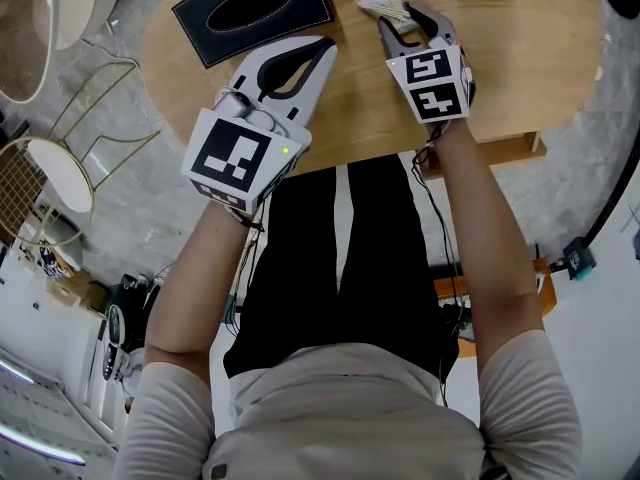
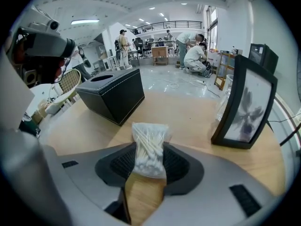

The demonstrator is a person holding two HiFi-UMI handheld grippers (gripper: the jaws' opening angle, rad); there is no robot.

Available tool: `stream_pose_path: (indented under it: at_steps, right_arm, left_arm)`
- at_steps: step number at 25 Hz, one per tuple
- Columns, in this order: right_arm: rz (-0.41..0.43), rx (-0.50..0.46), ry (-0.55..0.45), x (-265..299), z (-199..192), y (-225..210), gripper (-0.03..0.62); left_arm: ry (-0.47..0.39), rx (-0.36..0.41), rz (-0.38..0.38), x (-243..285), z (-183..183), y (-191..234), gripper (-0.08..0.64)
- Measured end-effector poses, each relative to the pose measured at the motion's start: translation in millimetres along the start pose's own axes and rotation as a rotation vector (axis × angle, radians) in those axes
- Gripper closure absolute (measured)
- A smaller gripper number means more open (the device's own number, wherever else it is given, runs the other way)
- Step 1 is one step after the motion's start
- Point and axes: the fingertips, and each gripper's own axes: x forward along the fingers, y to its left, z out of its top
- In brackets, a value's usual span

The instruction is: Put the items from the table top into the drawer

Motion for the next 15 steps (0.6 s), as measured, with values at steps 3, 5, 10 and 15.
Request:
stream_pose_path:
  at_steps: [3,5,10,15]
  right_arm:
    - [-0.014,0.012,-0.01,-10.4,0.6,0.1,0.411]
    - [-0.025,0.024,-0.015,-17.3,-2.0,1.1,0.413]
    - [-0.067,0.072,-0.028,-40.9,-14.3,-5.7,0.414]
    - [-0.12,0.14,-0.056,-74.3,-34.1,-13.4,0.414]
  left_arm:
    - [0.001,0.01,-0.011,-2.9,3.9,-5.8,0.551]
    - [0.002,0.021,-0.021,-3.6,5.3,-9.7,0.551]
    - [0.006,0.067,-0.062,1.0,15.6,-28.7,0.551]
    - [0.015,0.124,-0.12,10.0,25.3,-64.4,0.551]
